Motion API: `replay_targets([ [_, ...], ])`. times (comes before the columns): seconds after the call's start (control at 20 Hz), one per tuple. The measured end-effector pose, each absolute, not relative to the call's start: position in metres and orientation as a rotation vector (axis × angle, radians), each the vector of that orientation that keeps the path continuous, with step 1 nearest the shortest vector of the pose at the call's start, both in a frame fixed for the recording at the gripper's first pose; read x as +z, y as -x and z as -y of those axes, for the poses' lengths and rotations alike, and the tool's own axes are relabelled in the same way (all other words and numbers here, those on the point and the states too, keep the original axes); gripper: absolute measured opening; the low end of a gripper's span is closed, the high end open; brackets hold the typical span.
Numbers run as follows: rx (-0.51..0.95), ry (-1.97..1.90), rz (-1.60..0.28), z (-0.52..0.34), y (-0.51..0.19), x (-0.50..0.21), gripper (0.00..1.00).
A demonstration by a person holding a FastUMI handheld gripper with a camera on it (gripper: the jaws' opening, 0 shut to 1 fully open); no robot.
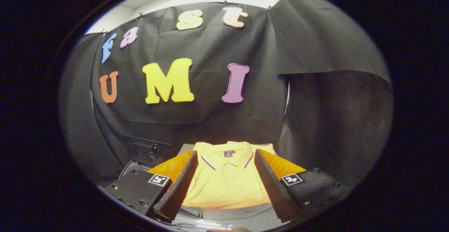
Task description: Put the clothes into the washing machine and then close the washing machine lid.
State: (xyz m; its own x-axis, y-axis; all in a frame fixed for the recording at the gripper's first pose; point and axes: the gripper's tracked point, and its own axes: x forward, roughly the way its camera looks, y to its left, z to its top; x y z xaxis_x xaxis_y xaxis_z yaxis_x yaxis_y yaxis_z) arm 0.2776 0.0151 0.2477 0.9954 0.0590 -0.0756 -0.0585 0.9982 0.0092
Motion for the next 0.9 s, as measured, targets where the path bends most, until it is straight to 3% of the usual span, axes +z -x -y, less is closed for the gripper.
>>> replay_targets([
  [0.4, 0.090, 0.014, -0.329, -0.014, -0.378, 0.200, 1.00],
  [0.9, 0.047, 0.026, -0.589, 0.008, -0.407, 0.116, 1.00],
])
